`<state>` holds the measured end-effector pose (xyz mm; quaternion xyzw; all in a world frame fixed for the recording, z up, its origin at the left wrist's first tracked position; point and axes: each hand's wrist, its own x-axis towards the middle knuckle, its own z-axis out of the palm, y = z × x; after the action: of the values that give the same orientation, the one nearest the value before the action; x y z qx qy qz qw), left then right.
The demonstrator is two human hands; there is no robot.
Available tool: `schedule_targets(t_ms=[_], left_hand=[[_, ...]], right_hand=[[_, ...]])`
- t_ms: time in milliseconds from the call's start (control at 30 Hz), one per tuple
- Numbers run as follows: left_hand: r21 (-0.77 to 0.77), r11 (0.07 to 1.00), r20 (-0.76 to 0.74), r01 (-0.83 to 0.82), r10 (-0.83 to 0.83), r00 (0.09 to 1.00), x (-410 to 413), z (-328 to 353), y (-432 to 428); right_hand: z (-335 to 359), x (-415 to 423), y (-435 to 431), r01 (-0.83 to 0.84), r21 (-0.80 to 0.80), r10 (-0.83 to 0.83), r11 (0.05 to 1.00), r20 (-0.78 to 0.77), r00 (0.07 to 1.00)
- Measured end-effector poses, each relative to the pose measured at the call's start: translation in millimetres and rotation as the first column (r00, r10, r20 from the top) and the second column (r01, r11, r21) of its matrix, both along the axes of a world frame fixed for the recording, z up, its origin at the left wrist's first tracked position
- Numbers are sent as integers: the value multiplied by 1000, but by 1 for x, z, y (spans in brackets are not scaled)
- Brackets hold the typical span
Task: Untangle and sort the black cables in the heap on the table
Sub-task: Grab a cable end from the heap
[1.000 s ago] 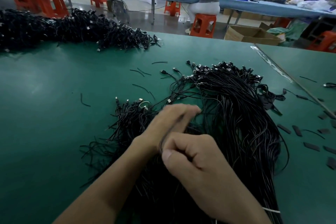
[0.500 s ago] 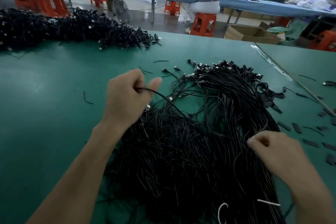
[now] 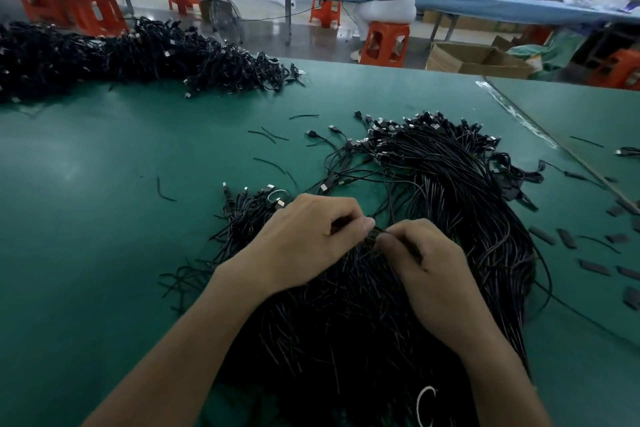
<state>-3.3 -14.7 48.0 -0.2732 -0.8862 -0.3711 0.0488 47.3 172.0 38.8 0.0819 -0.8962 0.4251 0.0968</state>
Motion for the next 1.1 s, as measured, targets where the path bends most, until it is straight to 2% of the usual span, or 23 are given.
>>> schedule_targets(t_ms=[67,100,167,233,267,300,367,500,600,667,767,900,1000,1100], left_hand=[[-15,997,88,-78,79,993,-1,0,-3],[-28,998,171,-60,64,983,0,0,-4],[46,994,391,96,-106,914,5,-1,-4],[286,927,572,241,-367,734,15,0,-5],[428,867,608,255,-485,629,18,0,-6],[554,802,609,224,-574,548,20,1,-5],[719,692,577,66,-648,497,19,2,-3],[819,519,554,-244,-603,574,10,-2,6],[836,431,545,-339,-588,597,9,-7,10],[863,376,505,-338,-592,629,7,-9,10],[870,407,477,-278,-552,684,7,-7,8],[839,503,487,-207,-526,697,9,-6,2],[853,469,473,-229,-511,718,9,-7,4],[858,455,444,-240,-420,791,8,-14,8]], right_hand=[[-1,0,1,-28,-127,25,992,-24,999],[-2,0,1,-31,-164,25,986,-34,999],[-5,-1,0,9,-224,-18,975,-41,999],[-8,-3,-2,43,-275,-46,960,-5,999],[-9,-3,-3,28,-291,-18,956,37,999],[-10,-2,-5,-9,-310,35,951,80,996],[-12,1,-9,-90,-318,138,944,133,982],[-15,7,-18,-215,-120,231,969,140,963],[-14,11,-18,-244,38,232,969,199,952],[-12,15,-17,-256,115,222,960,244,944],[-9,18,-18,-256,125,217,959,261,941],[-8,16,-18,-193,103,167,976,216,962],[-11,13,-19,-186,134,155,973,213,965],[-14,11,-23,-223,143,190,964,214,958]])
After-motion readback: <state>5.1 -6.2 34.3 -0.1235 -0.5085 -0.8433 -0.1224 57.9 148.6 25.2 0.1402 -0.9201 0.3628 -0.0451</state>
